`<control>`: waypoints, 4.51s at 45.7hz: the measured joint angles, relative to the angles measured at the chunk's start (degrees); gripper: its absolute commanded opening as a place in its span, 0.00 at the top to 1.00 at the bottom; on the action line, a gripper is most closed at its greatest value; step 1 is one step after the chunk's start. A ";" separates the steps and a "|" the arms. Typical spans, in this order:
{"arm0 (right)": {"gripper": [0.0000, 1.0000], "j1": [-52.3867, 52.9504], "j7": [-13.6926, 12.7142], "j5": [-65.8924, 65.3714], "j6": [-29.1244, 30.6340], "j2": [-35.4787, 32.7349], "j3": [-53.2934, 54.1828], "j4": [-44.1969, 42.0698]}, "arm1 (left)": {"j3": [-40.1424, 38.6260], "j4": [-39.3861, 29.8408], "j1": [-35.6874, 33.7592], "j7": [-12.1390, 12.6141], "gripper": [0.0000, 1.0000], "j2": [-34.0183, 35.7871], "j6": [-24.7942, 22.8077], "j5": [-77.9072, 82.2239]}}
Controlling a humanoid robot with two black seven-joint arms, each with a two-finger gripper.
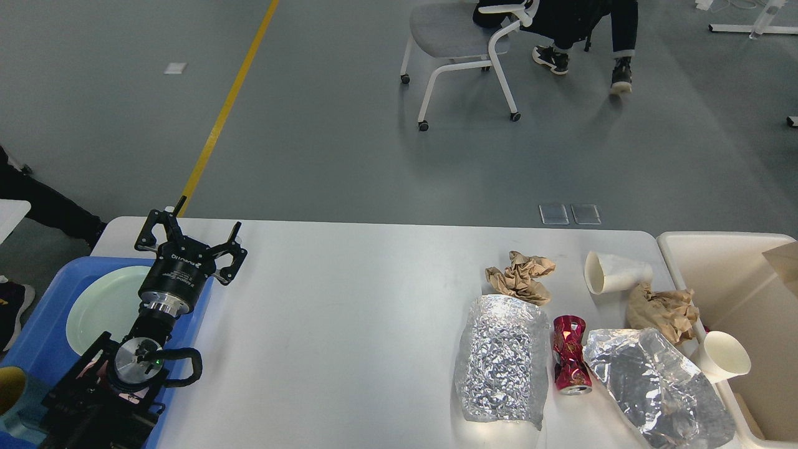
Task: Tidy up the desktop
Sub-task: 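Move the right gripper back from the bin toward the silver foil pouch, then lower the right gripper and grasp the silver foil pouch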
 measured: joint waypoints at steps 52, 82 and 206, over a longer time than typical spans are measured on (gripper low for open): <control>1.00 -60.44 -0.33 1.60 -3.15 13.55 36.43 -58.59 | 0.00 0.00 0.00 -0.05 0.04 -0.01 0.00 0.00; 0.00 -63.26 -0.26 1.53 -15.88 15.60 36.75 -57.30 | 0.00 0.00 0.00 -0.04 0.04 -0.01 0.00 0.00; 0.12 13.95 -1.03 -11.93 18.17 17.98 19.10 28.63 | -0.08 0.00 0.00 -0.05 0.04 -0.01 0.00 0.00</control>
